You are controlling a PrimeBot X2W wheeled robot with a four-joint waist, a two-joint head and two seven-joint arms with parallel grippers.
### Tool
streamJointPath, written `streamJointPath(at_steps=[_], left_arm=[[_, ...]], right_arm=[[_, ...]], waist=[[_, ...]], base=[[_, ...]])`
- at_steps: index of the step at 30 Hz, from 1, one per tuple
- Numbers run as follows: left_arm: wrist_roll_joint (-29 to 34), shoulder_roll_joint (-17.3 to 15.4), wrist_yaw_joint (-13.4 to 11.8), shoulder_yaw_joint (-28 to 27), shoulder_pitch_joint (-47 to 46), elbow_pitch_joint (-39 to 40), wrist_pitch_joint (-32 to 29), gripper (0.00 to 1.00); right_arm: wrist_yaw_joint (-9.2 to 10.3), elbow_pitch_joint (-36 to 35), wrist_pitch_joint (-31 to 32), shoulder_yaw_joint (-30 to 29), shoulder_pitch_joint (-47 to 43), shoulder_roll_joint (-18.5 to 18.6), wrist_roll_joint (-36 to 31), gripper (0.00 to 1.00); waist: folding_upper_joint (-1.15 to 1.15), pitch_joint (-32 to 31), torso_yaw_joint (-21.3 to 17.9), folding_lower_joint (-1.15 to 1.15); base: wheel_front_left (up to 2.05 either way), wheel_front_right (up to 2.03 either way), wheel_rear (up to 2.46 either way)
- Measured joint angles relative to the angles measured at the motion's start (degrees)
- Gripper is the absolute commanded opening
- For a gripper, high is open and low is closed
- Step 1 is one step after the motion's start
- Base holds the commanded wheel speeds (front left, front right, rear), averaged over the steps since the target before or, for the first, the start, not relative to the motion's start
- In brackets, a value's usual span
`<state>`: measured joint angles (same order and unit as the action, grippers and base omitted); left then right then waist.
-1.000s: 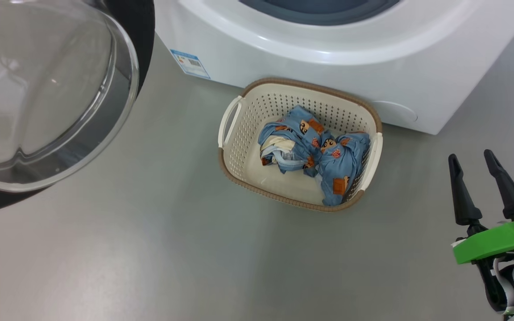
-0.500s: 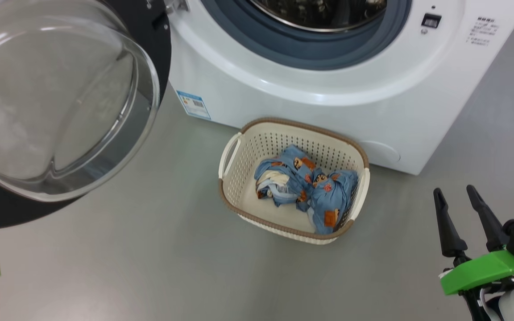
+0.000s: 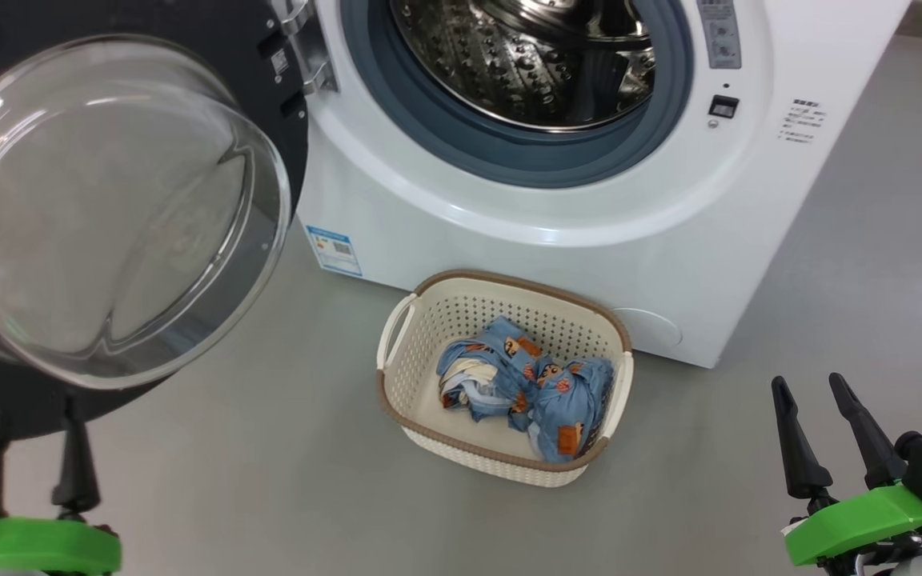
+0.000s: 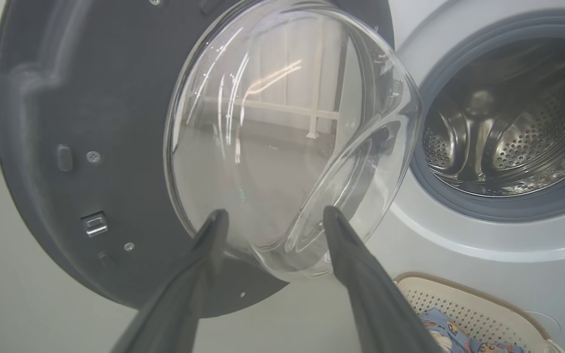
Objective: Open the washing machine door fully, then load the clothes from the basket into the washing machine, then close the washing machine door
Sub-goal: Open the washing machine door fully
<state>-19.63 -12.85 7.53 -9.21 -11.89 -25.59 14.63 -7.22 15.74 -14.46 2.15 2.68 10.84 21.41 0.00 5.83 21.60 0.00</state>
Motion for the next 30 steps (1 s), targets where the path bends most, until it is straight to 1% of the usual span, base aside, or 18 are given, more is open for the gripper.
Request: streamJointPath(at_steps=[1,9,13,16,17,30], left_arm=[[0.0,0.0,0.0,0.0,0.0,0.0,0.0,1.00],[-3.3,-0.6,0.0,6.0,3.1,3.9,0.0,1.00],[-4.4,-0.8,0.0,8.7,4.6,6.0,0.0,1.00],[-5.3,-1.4,0.0,10.1,5.6,7.3,0.0,1.00],[-5.5,-1.9,0.0,10.8,6.1,8.5,0.0,1.00],[-5.5,-1.8,0.0,12.9,8.4,11.1,0.0,1.00]], right_arm=[[0.00,0.0,0.0,0.0,0.0,0.0,0.0,1.00],[0.00,-0.4,0.0,-0.8,-1.3,-0.5,0.2,1.00],[0.00,-0.8,0.0,-0.9,-2.0,-1.1,0.2,1.00],[0.00,-0.9,0.0,-1.1,-3.0,-1.4,0.2,1.00],[0.00,-0.9,0.0,-1.4,-3.3,-1.4,0.2,1.00],[0.00,-1.3,0.0,-2.3,-3.3,-1.5,0.3,1.00]], waist=[[0.00,0.0,0.0,0.00],[0.00,-1.5,-2.7,0.00],[0.00,-2.3,-4.4,0.00],[0.00,-2.7,-6.0,0.00],[0.00,-3.0,-7.0,0.00],[0.00,-3.6,-14.1,0.00]], base=[[0.00,0.00,0.00],[0.00,0.00,0.00],[0.00,0.00,0.00],[0.00,0.00,0.00],[0.00,0.00,0.00],[0.00,0.00,0.00]])
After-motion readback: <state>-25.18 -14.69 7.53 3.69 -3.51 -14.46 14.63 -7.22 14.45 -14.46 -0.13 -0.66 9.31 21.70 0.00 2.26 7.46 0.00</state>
